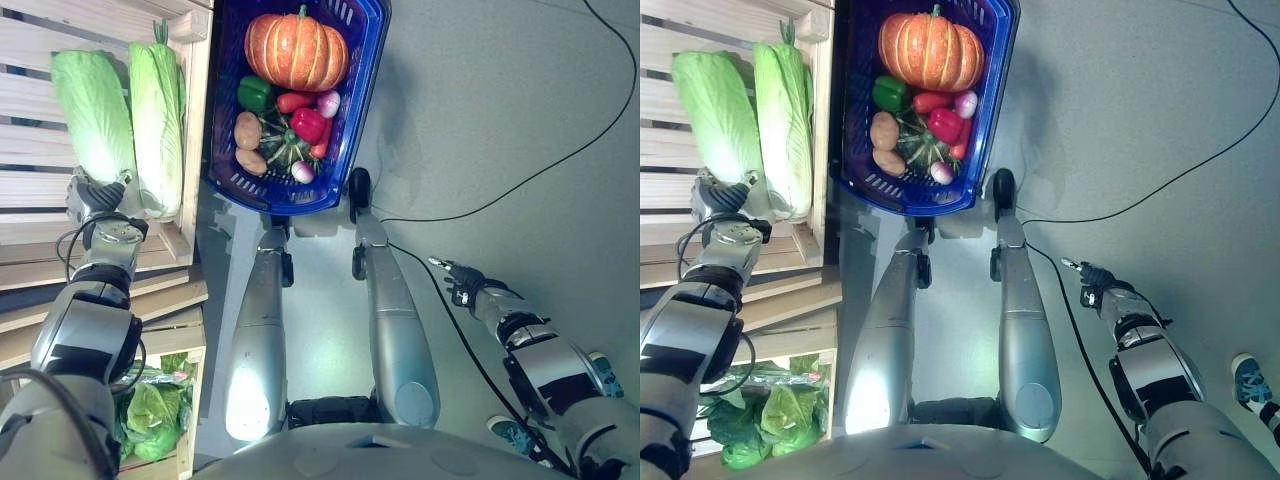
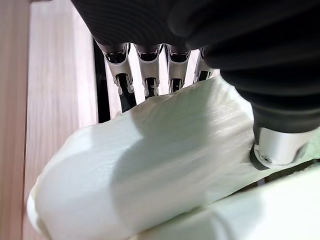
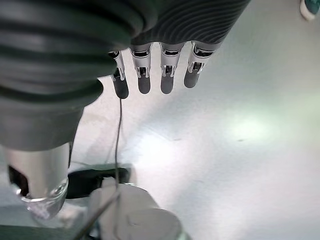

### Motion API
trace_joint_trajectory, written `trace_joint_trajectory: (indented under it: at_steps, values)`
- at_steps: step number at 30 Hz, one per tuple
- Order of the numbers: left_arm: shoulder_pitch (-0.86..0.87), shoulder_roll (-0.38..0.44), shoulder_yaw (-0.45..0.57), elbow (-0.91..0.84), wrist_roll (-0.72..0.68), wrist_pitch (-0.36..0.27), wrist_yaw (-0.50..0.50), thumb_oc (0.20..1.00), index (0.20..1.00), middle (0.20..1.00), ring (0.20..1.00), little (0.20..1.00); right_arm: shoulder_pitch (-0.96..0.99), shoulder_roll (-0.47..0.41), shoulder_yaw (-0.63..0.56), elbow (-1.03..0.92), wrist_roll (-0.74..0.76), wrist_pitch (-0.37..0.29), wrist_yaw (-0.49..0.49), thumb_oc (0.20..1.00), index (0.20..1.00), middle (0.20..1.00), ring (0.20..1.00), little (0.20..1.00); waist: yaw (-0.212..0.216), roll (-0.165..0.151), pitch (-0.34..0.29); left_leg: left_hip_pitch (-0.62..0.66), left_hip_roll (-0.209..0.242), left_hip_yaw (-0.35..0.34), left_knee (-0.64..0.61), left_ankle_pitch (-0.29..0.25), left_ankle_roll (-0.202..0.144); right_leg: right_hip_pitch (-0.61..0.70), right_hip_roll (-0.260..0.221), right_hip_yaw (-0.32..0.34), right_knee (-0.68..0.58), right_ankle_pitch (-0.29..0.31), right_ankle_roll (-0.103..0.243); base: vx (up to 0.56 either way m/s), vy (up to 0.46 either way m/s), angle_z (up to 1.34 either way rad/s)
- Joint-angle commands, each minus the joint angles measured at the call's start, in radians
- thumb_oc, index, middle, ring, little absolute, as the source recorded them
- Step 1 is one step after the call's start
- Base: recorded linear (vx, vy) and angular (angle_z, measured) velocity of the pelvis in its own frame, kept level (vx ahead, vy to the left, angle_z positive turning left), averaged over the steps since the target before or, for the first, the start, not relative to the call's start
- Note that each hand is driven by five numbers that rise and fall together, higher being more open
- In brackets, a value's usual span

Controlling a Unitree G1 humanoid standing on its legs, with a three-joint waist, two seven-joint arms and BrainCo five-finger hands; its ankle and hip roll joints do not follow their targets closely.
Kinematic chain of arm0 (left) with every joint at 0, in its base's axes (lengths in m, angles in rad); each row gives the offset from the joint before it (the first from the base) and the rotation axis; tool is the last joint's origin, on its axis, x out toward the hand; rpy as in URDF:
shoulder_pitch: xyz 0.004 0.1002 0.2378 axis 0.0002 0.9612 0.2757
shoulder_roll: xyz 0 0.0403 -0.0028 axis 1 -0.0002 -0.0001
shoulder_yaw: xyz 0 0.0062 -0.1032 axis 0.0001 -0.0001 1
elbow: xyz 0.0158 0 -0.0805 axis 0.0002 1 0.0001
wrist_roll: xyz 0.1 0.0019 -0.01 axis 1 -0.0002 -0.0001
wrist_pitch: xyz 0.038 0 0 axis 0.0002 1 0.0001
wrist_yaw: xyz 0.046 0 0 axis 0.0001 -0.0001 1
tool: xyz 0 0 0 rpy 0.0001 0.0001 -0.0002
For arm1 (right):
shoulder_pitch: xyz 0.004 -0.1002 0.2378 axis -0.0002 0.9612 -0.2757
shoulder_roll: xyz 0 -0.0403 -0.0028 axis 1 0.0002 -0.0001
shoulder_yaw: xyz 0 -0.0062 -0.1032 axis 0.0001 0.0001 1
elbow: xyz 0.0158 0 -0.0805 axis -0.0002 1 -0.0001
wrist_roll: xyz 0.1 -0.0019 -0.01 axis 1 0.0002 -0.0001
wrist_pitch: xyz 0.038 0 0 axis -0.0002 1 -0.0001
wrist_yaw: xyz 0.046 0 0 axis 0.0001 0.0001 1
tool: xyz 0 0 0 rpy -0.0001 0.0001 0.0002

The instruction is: Pick up fruits and vegetables into the basket

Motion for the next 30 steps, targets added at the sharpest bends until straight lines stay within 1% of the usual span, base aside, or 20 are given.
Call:
trace_joint_trajectory:
  at_steps: [1, 4, 5, 6, 7, 9, 10, 11, 13, 14, 16, 17, 18, 21, 23, 25, 26, 27, 30]
  values:
    - [0.056, -0.093, 0.101, -0.029, -0.114, -0.120, -0.020, 0.200, 0.200, 0.200, 0.200, 0.200, 0.073, -0.060, -0.027, -0.009, 0.067, -0.063, -0.037, 1.000, 1.000, 1.000, 1.000, 1.000, 0.015, 0.034, -0.033, 0.030, -0.026, -0.024, -0.104, 0.054, -0.010, 0.058, 0.046, -0.049, 0.087, -0.170, 0.004, -0.01, -0.053, 0.01]
    - [0.069, -0.092, 0.118, -0.085, -0.099, -0.167, 0.006, 0.200, 0.200, 0.200, 0.200, 0.200, 0.073, -0.066, -0.055, -0.031, 0.103, -0.122, -0.064, 1.000, 1.000, 1.000, 1.000, 1.000, 0.017, 0.039, -0.033, 0.039, -0.027, -0.025, -0.106, 0.053, -0.010, 0.067, 0.045, -0.049, 0.085, -0.170, 0.005, 0.00, -0.042, 0.03]
    - [0.081, -0.090, 0.124, -0.115, -0.090, -0.186, 0.017, 0.200, 0.200, 0.200, 0.200, 0.200, 0.072, -0.069, -0.067, -0.047, 0.116, -0.145, -0.076, 1.000, 1.000, 1.000, 1.000, 1.000, 0.020, 0.041, -0.033, 0.048, -0.027, -0.026, -0.104, 0.044, -0.009, 0.075, 0.045, -0.049, 0.090, -0.178, 0.005, 0.00, -0.043, 0.04]
    - [0.086, -0.086, 0.130, -0.155, -0.080, -0.194, 0.034, 0.200, 0.200, 0.200, 0.200, 0.200, 0.068, -0.072, -0.079, -0.066, 0.131, -0.171, -0.091, 1.000, 1.000, 1.000, 1.000, 1.000, 0.021, 0.042, -0.033, 0.048, -0.027, -0.025, -0.108, 0.049, -0.009, 0.074, 0.045, -0.049, 0.086, -0.171, 0.006, 0.01, -0.055, 0.02]
    - [0.097, -0.087, 0.134, -0.202, -0.068, -0.213, 0.055, 0.200, 0.200, 0.200, 0.200, 0.200, 0.068, -0.074, -0.094, -0.087, 0.145, -0.213, -0.112, 1.000, 1.000, 1.000, 1.000, 1.000, 0.024, 0.042, -0.033, 0.059, -0.028, -0.025, -0.106, 0.040, -0.008, 0.084, 0.046, -0.050, 0.089, -0.179, 0.006, 0.00, -0.054, 0.01]
    - [0.098, -0.085, 0.135, -0.269, -0.044, -0.211, 0.086, 0.200, 0.200, 0.200, 0.200, 0.200, 0.062, -0.078, -0.109, -0.125, 0.160, -0.254, -0.146, 1.000, 1.000, 1.000, 1.000, 1.000, 0.026, 0.041, -0.033, 0.058, -0.027, -0.025, -0.111, 0.046, -0.008, 0.085, 0.045, -0.051, 0.082, -0.171, 0.006, -0.01, -0.047, 0.00]
    - [0.101, -0.084, 0.135, -0.291, -0.039, -0.209, 0.094, 0.200, 0.200, 0.200, 0.200, 0.200, 0.064, -0.080, -0.113, -0.141, 0.166, -0.263, -0.161, 1.000, 1.000, 1.000, 1.000, 1.000, 0.027, 0.041, -0.033, 0.065, -0.027, -0.025, -0.109, 0.037, -0.008, 0.093, 0.045, -0.051, 0.085, -0.178, 0.007, -0.01, -0.031, 0.03]
    - [0.099, -0.083, 0.137, -0.301, -0.035, -0.213, 0.097, 0.200, 0.200, 0.200, 0.200, 0.200, 0.061, -0.082, -0.117, -0.148, 0.172, -0.275, -0.168, 1.000, 1.000, 1.000, 1.000, 1.000, 0.027, 0.041, -0.033, 0.061, -0.027, -0.025, -0.113, 0.045, -0.008, 0.089, 0.045, -0.052, 0.082, -0.171, 0.007, 0.00, -0.036, 0.05]
    - [0.107, -0.081, 0.125, -0.379, 0.004, -0.208, 0.133, 0.200, 0.200, 0.200, 0.200, 0.200, 0.064, -0.078, -0.136, -0.220, 0.171, -0.323, -0.242, 1.000, 1.000, 1.000, 1.000, 1.000, 0.028, 0.042, -0.033, 0.073, -0.028, -0.024, -0.114, 0.035, -0.006, 0.100, 0.047, -0.051, 0.082, -0.178, 0.008, 0.00, -0.034, 0.06]
    - [0.107, -0.080, 0.121, -0.396, 0.014, -0.211, 0.137, 0.200, 0.200, 0.200, 0.200, 0.200, 0.063, -0.077, -0.143, -0.239, 0.172, -0.337, -0.263, 1.000, 1.000, 1.000, 1.000, 1.000, 0.028, 0.043, -0.033, 0.075, -0.029, -0.024, -0.118, 0.036, -0.006, 0.102, 0.047, -0.051, 0.079, -0.177, 0.009, 0.00, 0.000, 0.00]
    - [0.099, -0.075, 0.114, -0.418, 0.038, -0.220, 0.139, 0.200, 0.200, 0.200, 0.200, 0.200, 0.055, -0.081, -0.155, -0.268, 0.171, -0.357, -0.287, 1.000, 1.000, 1.000, 1.000, 1.000, 0.027, 0.045, -0.033, 0.071, -0.029, -0.022, -0.124, 0.044, -0.005, 0.099, 0.047, -0.051, 0.074, -0.168, 0.009, 0.00, 0.000, 0.00]
    - [0.097, -0.070, 0.101, -0.448, 0.059, -0.230, 0.134, 0.200, 0.200, 0.200, 0.200, 0.200, 0.056, -0.083, -0.159, -0.309, 0.166, -0.376, -0.318, 1.000, 1.000, 1.000, 1.000, 1.000, 0.026, 0.047, -0.033, 0.079, -0.029, -0.020, -0.124, 0.036, -0.005, 0.105, 0.047, -0.051, 0.075, -0.175, 0.010, 0.00, 0.000, 0.00]
    - [0.095, -0.069, 0.100, -0.450, 0.065, -0.232, 0.134, 0.200, 0.200, 0.200, 0.200, 0.200, 0.053, -0.083, -0.161, -0.313, 0.166, -0.383, -0.322, 1.000, 1.000, 1.000, 1.000, 1.000, 0.025, 0.047, -0.033, 0.074, -0.030, -0.020, -0.127, 0.043, -0.005, 0.101, 0.047, -0.051, 0.071, -0.167, 0.009, 0.00, 0.000, 0.00]
    - [0.084, -0.056, 0.063, -0.520, 0.130, -0.230, 0.122, 0.200, 0.200, 0.200, 0.200, 0.200, 0.054, -0.086, -0.168, -0.406, 0.162, -0.424, -0.379, 1.000, 1.000, 1.000, 1.000, 1.000, 0.021, 0.054, -0.033, 0.083, -0.030, -0.014, -0.132, 0.037, -0.004, 0.107, 0.048, -0.050, 0.071, -0.171, 0.011, 0.00, 0.000, 0.00]
    - [0.079, -0.053, 0.052, -0.540, 0.159, -0.231, 0.112, 0.200, 0.200, 0.200, 0.200, 0.200, 0.053, -0.082, -0.169, -0.437, 0.159, -0.445, -0.391, 1.000, 1.000, 1.000, 1.000, 1.000, 0.020, 0.056, -0.033, 0.079, -0.030, -0.012, -0.136, 0.044, -0.004, 0.103, 0.048, -0.050, 0.066, -0.163, 0.011, 0.00, 0.000, 0.00]
    - [0.076, -0.043, 0.026, -0.579, 0.196, -0.219, 0.087, 0.200, 0.200, 0.200, 0.200, 0.200, 0.060, -0.081, -0.168, -0.513, 0.144, -0.464, -0.418, 1.000, 1.000, 1.000, 1.000, 1.000, 0.016, 0.059, -0.033, 0.087, -0.031, -0.008, -0.137, 0.036, -0.003, 0.110, 0.048, -0.049, 0.065, -0.167, 0.012, 0.00, 0.000, 0.00]
    - [0.072, -0.041, 0.023, -0.583, 0.202, -0.218, 0.084, 0.200, 0.200, 0.200, 0.200, 0.200, 0.058, -0.081, -0.168, -0.521, 0.142, -0.470, -0.419, 1.000, 1.000, 1.000, 1.000, 1.000, 0.016, 0.060, -0.033, 0.082, -0.032, -0.008, -0.140, 0.044, -0.003, 0.105, 0.048, -0.049, 0.061, -0.160, 0.012, 0.00, 0.000, 0.00]
    - [0.071, -0.030, 0.009, -0.610, 0.225, -0.198, 0.070, 0.200, 0.200, 0.200, 0.200, 0.200, 0.064, -0.079, -0.166, -0.567, 0.128, -0.480, -0.434, 1.000, 1.000, 1.000, 1.000, 1.000, 0.013, 0.061, -0.033, 0.089, -0.031, -0.004, -0.140, 0.037, -0.004, 0.113, 0.048, -0.048, 0.059, -0.166, 0.013, 0.00, 0.000, 0.00]
    - [0.064, -0.010, -0.014, -0.636, 0.251, -0.179, 0.032, 0.200, 0.200, 0.200, 0.200, 0.200, 0.064, -0.082, -0.165, -0.623, 0.116, -0.490, -0.441, 1.000, 1.000, 1.000, 1.000, 1.000, 0.009, 0.065, -0.033, 0.092, -0.030, 0.000, -0.144, 0.038, -0.006, 0.116, 0.045, -0.048, 0.055, -0.164, 0.015, 0.00, 0.000, 0.00]
